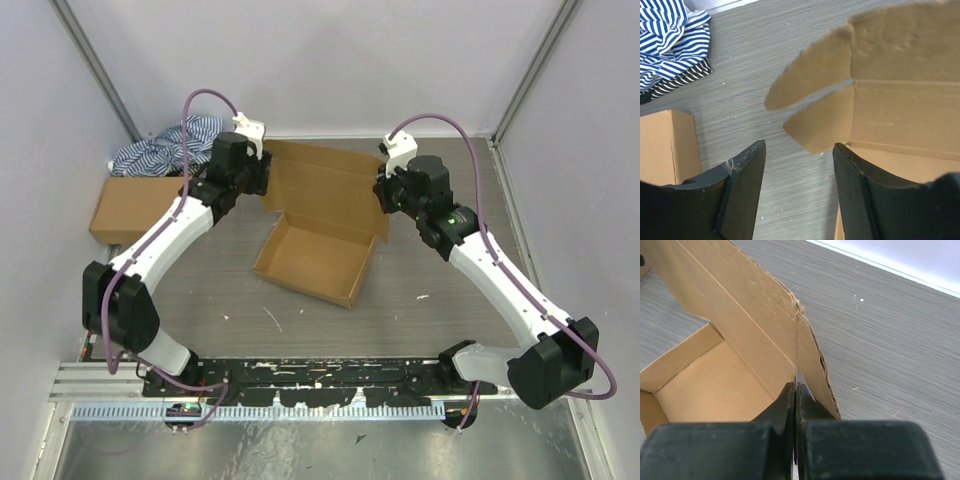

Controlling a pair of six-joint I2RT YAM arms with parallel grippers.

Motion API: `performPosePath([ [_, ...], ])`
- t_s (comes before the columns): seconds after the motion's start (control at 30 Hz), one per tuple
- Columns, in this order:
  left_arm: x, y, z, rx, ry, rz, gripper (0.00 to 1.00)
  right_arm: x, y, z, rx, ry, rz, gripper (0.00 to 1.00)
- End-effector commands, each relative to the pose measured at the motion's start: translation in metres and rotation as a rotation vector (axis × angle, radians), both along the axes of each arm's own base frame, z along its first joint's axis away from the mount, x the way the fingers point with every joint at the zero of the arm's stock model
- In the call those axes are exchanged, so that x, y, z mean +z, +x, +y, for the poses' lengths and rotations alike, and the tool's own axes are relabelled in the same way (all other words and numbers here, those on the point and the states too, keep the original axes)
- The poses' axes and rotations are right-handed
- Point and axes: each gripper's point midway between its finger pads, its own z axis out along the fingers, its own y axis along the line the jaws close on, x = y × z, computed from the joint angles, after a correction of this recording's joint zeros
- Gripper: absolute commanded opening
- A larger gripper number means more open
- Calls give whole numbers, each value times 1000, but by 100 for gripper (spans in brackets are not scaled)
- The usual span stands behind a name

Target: Fold the paper box

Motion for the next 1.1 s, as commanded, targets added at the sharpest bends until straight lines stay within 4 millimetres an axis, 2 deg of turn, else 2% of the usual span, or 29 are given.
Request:
performPosePath([
  [0.0,13,21,2,-8,50,-48,63,36,3,8,29,41,-87,1],
  [0.17,13,37,-2,-42,95,-72,63,28,4,8,31,24,-56,1],
  [0.3,19,40,-6,-106,62,-106,62,25,4,8,34,16,-45,1],
  [0.4,23,36,-8,-188,-21,-128,59,25,5,9,39,9,-43,1],
  [0.53,20,32,-6,-247,-121,-89,51,24,6,8,36,1,-38,1],
  [0.73,15,21,-21,-316,-188,-21,38,22,10,11,35,-1,-12,1],
  [0.87,19,13,-26,-359,-206,-44,36,19,11,12,39,-6,5,1],
  [1.07,18,13,-26,-373,-195,-41,32,17,11,13,42,-8,16,1],
])
